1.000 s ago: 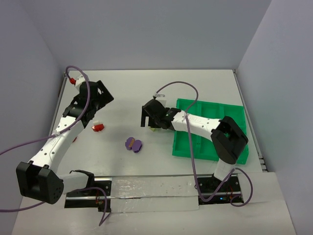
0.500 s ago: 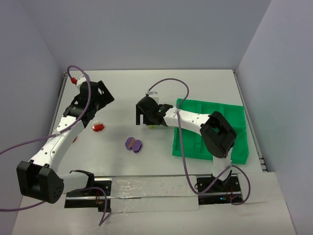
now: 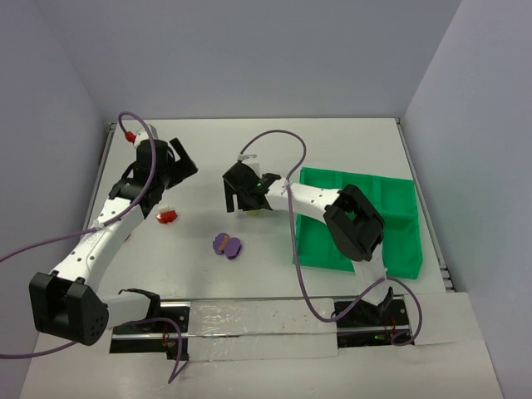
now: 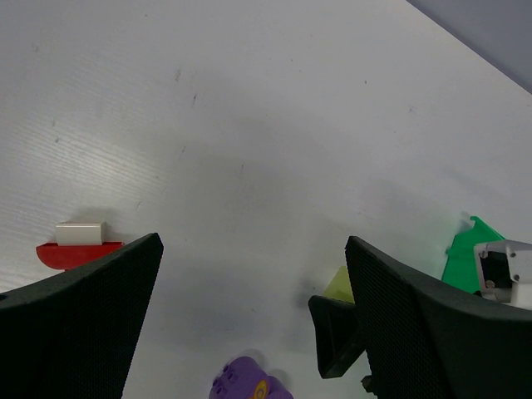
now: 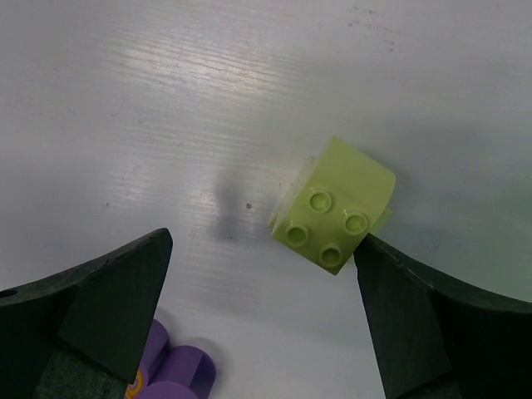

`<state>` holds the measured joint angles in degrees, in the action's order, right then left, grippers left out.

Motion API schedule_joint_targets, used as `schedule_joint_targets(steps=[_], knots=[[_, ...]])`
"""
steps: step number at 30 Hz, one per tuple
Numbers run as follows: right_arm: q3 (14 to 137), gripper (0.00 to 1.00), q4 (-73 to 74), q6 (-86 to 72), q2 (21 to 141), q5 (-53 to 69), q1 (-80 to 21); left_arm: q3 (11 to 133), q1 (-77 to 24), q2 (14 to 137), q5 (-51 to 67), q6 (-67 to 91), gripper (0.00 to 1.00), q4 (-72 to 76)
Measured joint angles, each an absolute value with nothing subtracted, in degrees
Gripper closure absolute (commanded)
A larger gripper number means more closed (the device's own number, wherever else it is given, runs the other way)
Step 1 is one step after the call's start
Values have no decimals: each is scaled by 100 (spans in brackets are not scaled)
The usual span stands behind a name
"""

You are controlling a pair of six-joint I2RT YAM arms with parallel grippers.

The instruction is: Sort the legos into containers by color

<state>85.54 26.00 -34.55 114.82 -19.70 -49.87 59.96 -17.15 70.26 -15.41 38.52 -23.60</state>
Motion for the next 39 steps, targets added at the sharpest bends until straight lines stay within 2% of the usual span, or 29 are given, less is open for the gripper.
schedule_joint_targets(steps=[6, 12, 19, 22, 39], knots=[[8992, 10, 2713, -3272, 11720, -1987, -5004, 5996, -1715, 6996, -1472, 3807, 1, -2355], [9456, 26, 2901, -3194, 11880, -2106, -5013, 5992, -1715, 6891, -1400, 3724, 1, -2333], [9718, 20, 3126, -3186, 12107, -2334, -5041, 5988, -1715, 6857, -1367, 3672, 1, -2338], [9786, 21, 3234, -3172, 12208, -2430, -5064, 5988, -1715, 6858, -1364, 3669, 1, -2333], [9791, 52, 3365, -3077, 12239, -2624, -5100, 5988, -1715, 6886, -1345, 3684, 1, -2333]])
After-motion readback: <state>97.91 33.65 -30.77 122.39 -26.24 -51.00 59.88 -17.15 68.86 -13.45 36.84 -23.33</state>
